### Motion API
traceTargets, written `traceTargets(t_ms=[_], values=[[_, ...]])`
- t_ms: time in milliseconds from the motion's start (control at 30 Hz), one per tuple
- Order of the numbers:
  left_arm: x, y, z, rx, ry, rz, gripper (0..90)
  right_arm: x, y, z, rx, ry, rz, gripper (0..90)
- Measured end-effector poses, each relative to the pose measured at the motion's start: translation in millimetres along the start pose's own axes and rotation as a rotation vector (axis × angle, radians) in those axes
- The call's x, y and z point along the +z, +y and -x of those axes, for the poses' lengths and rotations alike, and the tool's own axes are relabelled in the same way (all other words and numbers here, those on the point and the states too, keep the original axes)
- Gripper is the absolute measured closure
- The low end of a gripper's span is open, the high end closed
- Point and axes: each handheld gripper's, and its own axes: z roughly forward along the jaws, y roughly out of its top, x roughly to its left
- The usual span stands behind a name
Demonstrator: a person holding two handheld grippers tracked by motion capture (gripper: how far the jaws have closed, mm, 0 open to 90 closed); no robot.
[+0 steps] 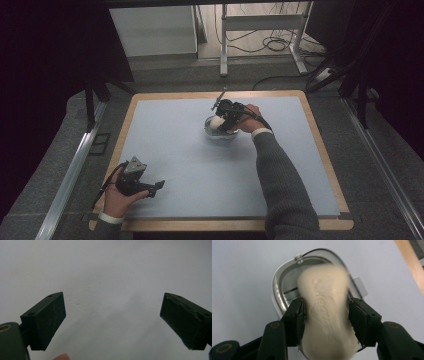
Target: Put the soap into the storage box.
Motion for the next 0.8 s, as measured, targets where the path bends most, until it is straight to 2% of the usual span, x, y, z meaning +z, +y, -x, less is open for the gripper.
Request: traceTargets(t_ms=[133, 300, 500, 667, 800], values=[[1.1, 0.1, 1.1, 0.002, -0.004, -0.002, 6.7, -4.8, -1.6, -1.8, 0.014, -0.005, 0.023, 44.1], [1.6, 0.2, 1.5, 0.001, -0.004, -0.006, 6.8, -13.2, -4.7, -3.2, 0.074, -0.01, 0.065, 41.6], [3.1, 0.2, 2.4, 0.003, -0.008, -0.009, 6.8, -25.9, -10.1, -5.9, 0.119, -0.022, 0.113, 37.9], [2.2, 0.3, 2.2, 0.004, -0.006, -0.009, 6.8, -30.9, -22.7, -8.2, 0.161, -0.027, 0.131, 34.1], [2.7, 0.3, 2.4, 0.001, -0.007, -0.009, 6.8, -34.4, -39.6, -10.5, 0.214, -0.031, 0.17, 31.5]])
